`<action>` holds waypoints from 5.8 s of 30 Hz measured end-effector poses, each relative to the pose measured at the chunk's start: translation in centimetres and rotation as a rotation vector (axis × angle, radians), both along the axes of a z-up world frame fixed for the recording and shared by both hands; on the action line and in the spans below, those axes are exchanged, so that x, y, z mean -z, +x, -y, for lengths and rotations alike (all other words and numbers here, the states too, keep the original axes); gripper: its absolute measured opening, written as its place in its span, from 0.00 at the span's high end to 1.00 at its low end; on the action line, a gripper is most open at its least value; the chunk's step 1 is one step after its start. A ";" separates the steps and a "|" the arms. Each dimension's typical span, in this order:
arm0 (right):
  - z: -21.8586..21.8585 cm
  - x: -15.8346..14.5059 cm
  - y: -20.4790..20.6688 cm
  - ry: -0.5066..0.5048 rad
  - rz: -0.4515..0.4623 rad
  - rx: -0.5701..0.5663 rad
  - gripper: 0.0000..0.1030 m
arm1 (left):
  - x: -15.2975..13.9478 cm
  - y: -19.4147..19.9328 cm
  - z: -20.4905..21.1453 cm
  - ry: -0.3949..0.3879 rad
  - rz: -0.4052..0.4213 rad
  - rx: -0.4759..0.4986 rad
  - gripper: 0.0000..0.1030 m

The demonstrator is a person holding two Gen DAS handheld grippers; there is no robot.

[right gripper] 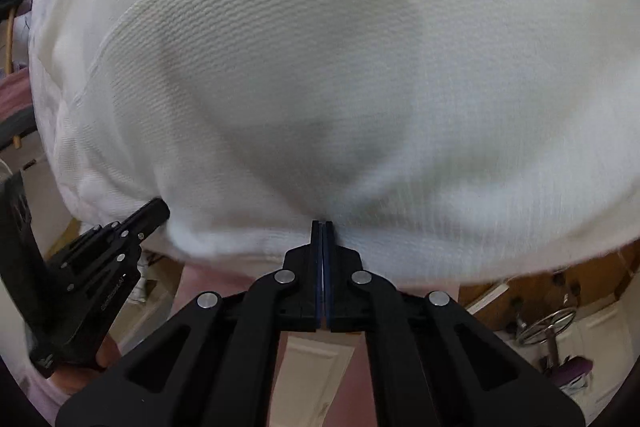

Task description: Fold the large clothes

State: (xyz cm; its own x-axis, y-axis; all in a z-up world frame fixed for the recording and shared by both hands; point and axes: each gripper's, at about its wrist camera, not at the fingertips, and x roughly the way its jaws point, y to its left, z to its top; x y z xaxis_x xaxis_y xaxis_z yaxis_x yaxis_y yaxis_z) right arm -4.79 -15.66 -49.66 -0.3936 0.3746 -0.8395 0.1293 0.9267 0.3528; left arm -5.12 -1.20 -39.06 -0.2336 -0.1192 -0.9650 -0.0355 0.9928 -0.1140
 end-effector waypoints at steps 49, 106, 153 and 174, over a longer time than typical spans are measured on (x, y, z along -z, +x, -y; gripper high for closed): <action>17.5 2.0 23.5 -0.122 0.135 0.476 0.06 | 4.0 18.9 -18.5 -0.005 0.102 -0.871 0.04; 15.6 1.6 19.0 -0.020 0.133 0.804 0.96 | -0.3 18.0 -14.4 -0.043 0.155 -0.794 0.85; 24.8 2.1 40.0 0.189 0.186 0.785 0.71 | 0.0 36.1 -22.1 -0.133 0.178 -0.432 0.69; 24.8 1.0 40.1 0.121 0.194 0.692 0.72 | 0.3 38.6 -24.0 -0.230 0.227 -0.502 0.78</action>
State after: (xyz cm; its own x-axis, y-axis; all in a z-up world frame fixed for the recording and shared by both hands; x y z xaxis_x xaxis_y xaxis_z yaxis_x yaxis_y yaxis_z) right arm 35.35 -40.47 -50.69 0.1190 0.5786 -0.8069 0.5962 0.6083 0.5240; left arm 33.51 22.77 -39.37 0.1148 -0.3733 -0.9206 -0.4439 0.8097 -0.3837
